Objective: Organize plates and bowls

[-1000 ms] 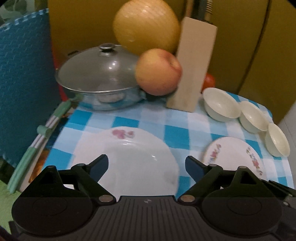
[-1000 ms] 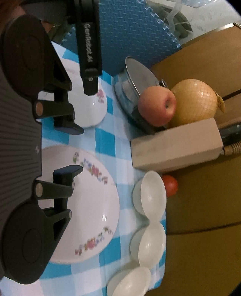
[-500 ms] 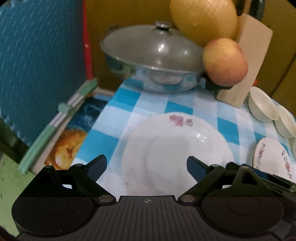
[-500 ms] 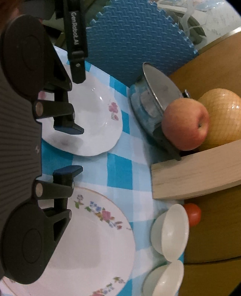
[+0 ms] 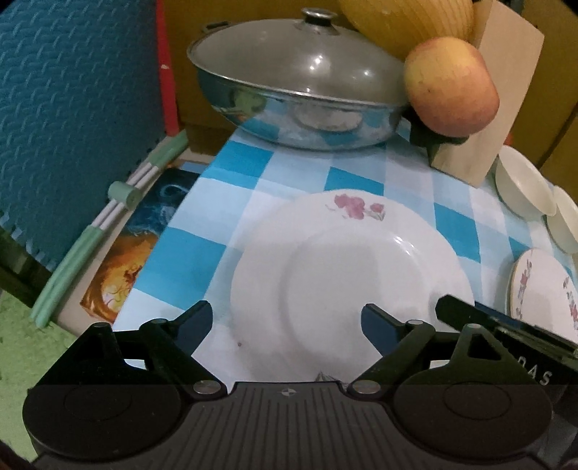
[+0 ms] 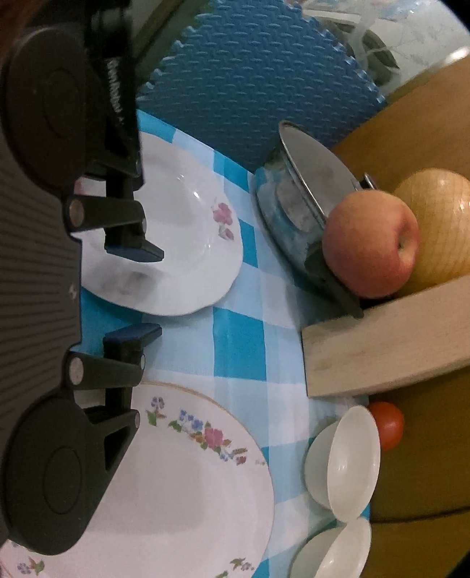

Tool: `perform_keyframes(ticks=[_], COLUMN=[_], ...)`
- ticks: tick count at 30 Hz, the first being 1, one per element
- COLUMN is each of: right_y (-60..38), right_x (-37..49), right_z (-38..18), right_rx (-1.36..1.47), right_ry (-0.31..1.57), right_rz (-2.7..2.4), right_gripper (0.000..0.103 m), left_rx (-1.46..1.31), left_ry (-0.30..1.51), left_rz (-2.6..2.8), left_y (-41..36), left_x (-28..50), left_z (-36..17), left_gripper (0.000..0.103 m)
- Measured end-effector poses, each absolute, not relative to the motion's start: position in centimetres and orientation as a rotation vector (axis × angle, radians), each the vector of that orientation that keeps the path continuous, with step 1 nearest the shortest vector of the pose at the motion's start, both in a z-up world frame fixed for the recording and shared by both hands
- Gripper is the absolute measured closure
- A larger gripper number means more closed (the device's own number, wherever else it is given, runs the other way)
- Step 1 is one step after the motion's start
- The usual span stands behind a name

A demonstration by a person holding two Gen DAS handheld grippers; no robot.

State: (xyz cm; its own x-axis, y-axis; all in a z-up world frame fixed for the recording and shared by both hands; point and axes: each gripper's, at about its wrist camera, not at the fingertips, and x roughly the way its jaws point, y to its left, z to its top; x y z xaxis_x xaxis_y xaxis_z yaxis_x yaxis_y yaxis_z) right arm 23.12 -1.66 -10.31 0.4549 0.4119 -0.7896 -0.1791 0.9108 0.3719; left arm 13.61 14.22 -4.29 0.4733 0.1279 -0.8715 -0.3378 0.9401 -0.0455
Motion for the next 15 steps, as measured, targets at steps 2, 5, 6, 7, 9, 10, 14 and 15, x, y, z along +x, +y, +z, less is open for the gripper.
perform_keyframes(ticks=[2, 5, 6, 7, 9, 10, 14, 15], right_y=[-1.92, -2.00, -1.93, -1.85, -1.69, -1.81, -2.61, -2.53], right_x=[23.20, 23.34, 23.36, 23.34, 23.34, 23.42, 23.90, 23.84], right_z=[-10.23, -10.13, -10.17, -10.18, -10.22, -10.22, -10.55, -10.57], right_rx=[0.253, 0.242, 0.241, 0.241, 0.244, 0.254, 0.349, 0.350], right_ry=[1.038, 1.032, 1.033, 1.032, 1.035, 1.040, 1.071, 1.070], right_rz=[0.357, 0.346, 0.352, 0.348, 0.351, 0.349, 0.373, 0.378], right_gripper=[0.068, 0.068, 0.068, 0.068, 0.067, 0.067, 0.066, 0.066], left_rx=[-0.226, -0.250, -0.250, -0.252, -0.249, -0.248, -0.253, -0.256], left_ry=[1.053, 1.064, 1.064, 1.065, 1.066, 1.066, 1.068, 1.068], left_rz=[0.285, 0.282, 0.281, 0.276, 0.278, 0.276, 0.273, 0.273], left_y=[14.26, 14.53, 14.52, 14.47, 14.30, 14.27, 14.37, 14.41], left_x=[13.68, 13.79, 13.80, 13.82, 13.87, 13.91, 14.01, 14.02], left_z=[-4.57, -4.86, -4.83, -4.81, -4.82, -4.84, -4.93, -4.94], left_gripper=[0.013, 0.013, 0.013, 0.013, 0.012, 0.012, 0.011, 0.011])
